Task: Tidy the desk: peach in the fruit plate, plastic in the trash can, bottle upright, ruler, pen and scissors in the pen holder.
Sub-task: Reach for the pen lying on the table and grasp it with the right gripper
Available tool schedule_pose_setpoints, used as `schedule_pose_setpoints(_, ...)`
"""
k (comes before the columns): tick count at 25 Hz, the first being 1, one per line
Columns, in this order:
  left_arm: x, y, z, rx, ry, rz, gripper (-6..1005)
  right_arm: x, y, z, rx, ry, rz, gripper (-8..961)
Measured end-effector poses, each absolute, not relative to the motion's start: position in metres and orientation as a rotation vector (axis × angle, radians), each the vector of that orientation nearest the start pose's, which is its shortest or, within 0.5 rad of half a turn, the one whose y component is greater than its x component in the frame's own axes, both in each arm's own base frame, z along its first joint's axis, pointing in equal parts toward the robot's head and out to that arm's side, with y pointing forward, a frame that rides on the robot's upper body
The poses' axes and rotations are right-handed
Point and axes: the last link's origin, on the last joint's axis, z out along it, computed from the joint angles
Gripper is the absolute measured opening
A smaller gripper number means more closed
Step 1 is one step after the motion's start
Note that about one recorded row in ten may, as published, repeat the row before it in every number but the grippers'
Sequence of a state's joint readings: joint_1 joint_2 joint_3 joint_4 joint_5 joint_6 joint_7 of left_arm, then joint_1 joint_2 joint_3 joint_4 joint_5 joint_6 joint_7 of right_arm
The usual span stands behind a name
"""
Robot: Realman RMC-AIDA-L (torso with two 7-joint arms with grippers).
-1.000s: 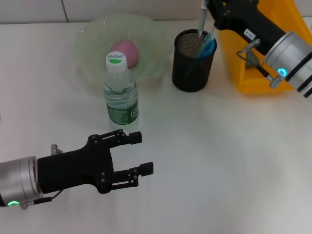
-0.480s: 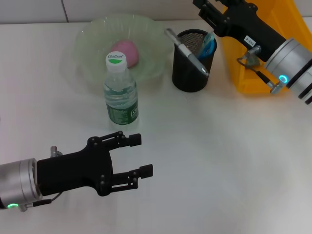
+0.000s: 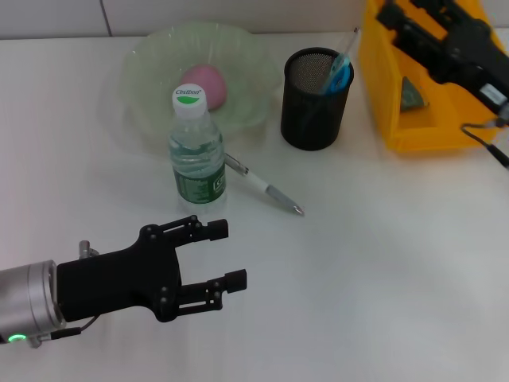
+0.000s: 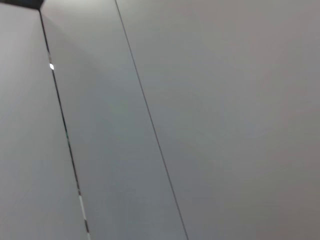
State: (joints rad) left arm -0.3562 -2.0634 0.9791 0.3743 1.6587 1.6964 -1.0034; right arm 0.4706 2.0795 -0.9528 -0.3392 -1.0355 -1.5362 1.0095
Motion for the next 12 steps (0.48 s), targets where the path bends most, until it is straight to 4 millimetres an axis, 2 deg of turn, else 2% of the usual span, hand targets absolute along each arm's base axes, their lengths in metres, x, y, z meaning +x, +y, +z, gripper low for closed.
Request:
schedule_pose_setpoints(2, -0.281, 0.24, -0.042, -2.767, -0.525, -1.056, 770, 0.254, 0.313, 0.027, -2.12, 0.502, 1.421, 702)
schedule_pose_setpoints(4, -0.281, 0.24, -0.042, -2.767, -0.526, -1.056, 770, 0.256, 0.307, 0.032, -2.152, 0.493, 1.422, 743)
schedule_pose_setpoints(6, -0.281, 0.24, -0.042, -2.768, -0.527, -1.056, 770, 0.259, 0.298, 0.038, -2.255, 0.492, 1.382, 785)
schedule_pose_setpoints(8, -0.281, 0.24, -0.042, -2.769, -0.528, -1.055, 770, 0.266, 0.29, 0.041, -2.412, 0.543, 1.275, 784)
schedule_pose_setpoints(11, -0.281, 0.24, -0.041, -2.769, -0.527, -1.055, 770, 0.268, 0.288, 0.042, -2.505, 0.558, 1.183, 784)
schedule_pose_setpoints(12, -0.28, 0.241, -0.041, -2.771, -0.524, -1.055, 770, 0.267, 0.29, 0.043, -2.606, 0.576, 1.064, 783)
